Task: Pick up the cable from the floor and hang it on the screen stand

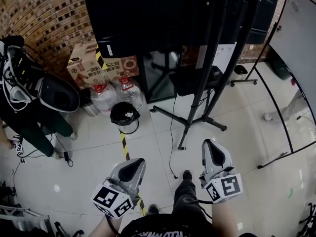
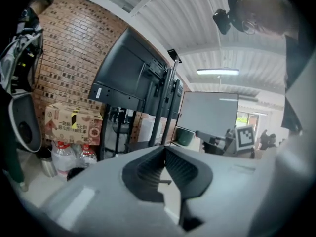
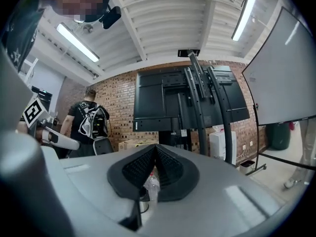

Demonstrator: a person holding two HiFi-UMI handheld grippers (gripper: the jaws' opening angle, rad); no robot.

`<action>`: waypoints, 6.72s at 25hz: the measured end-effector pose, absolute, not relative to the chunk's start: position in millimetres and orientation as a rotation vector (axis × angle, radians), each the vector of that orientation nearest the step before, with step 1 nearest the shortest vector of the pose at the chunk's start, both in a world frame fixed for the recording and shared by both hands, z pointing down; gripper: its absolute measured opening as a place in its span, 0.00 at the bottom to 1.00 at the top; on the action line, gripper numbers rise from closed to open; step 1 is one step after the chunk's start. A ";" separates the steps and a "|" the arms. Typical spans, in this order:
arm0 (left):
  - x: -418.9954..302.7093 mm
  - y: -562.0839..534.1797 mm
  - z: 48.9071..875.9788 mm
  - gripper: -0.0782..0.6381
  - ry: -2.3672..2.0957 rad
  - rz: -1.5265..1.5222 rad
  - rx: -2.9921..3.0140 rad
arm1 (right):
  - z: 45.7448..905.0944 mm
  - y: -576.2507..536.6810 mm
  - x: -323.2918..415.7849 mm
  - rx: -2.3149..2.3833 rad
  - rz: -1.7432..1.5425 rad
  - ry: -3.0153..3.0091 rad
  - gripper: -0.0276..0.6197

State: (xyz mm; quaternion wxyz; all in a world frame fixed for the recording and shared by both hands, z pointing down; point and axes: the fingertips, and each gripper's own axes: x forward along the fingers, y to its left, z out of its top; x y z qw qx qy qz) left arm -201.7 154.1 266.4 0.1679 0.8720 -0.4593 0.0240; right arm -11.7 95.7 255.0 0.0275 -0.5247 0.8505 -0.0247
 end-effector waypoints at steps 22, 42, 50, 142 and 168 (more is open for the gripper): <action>-158.9 -10.6 458.5 0.12 -1.443 0.313 2.262 | 564.8 -55.6 -1.4 -1.702 -0.657 2.866 0.05; -195.7 -44.4 722.8 0.12 -1.292 0.408 2.191 | 913.0 -51.5 -73.9 -1.765 -1.379 2.997 0.16; -213.0 -53.2 795.8 0.12 -1.294 0.401 2.127 | 1005.0 -53.4 -71.9 -1.940 -1.643 2.812 0.21; -17.1 -93.1 337.0 0.12 -1.201 0.195 2.542 | 342.5 -106.0 29.1 -1.627 0.244 3.294 0.07; -6.1 -165.3 101.5 0.12 -1.494 -0.098 2.769 | 50.6 -187.9 51.4 -1.357 0.914 3.074 0.07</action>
